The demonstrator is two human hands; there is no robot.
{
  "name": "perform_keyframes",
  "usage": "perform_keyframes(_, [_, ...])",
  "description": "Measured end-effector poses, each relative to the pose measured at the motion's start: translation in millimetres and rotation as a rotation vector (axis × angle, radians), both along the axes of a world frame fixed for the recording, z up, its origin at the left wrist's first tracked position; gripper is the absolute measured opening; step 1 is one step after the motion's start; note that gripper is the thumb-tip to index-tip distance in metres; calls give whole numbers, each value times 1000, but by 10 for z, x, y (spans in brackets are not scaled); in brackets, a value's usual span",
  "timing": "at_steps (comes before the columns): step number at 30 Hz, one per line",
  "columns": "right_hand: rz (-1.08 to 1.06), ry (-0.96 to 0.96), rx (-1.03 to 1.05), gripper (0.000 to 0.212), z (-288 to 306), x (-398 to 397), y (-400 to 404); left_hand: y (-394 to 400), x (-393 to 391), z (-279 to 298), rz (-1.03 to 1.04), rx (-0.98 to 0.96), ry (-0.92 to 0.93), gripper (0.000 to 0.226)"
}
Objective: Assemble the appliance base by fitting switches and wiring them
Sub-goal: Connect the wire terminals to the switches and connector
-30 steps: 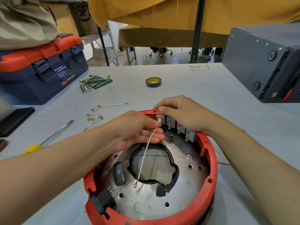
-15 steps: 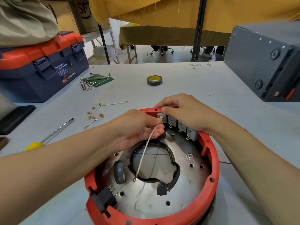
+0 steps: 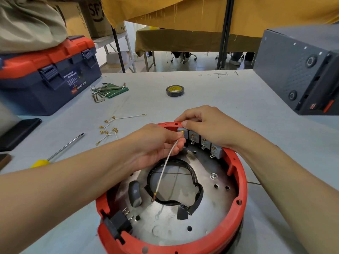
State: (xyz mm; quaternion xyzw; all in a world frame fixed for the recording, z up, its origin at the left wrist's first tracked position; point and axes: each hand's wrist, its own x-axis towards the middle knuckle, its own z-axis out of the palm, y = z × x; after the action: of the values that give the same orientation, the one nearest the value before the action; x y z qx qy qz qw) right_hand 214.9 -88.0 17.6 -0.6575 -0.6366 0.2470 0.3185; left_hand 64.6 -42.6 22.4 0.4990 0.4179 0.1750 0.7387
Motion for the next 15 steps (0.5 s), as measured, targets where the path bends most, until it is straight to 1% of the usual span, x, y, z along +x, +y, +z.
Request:
perform_keyframes(8, [-5,-32,13,22,5,-9,-9,82,-241,123,-171,110,80,14])
perform_keyframes(10, [-12,-41,17,21,3,-7,-7,126,-353,176,-232,231,117,14])
perform_keyframes(12, [-10,-50,20,22,3,-6,-8,183,-477,228,-275,436,159,12])
perform_keyframes(15, [-6,-51,14,22,-3,-9,-13,317,-655,284,-246,712,193,9])
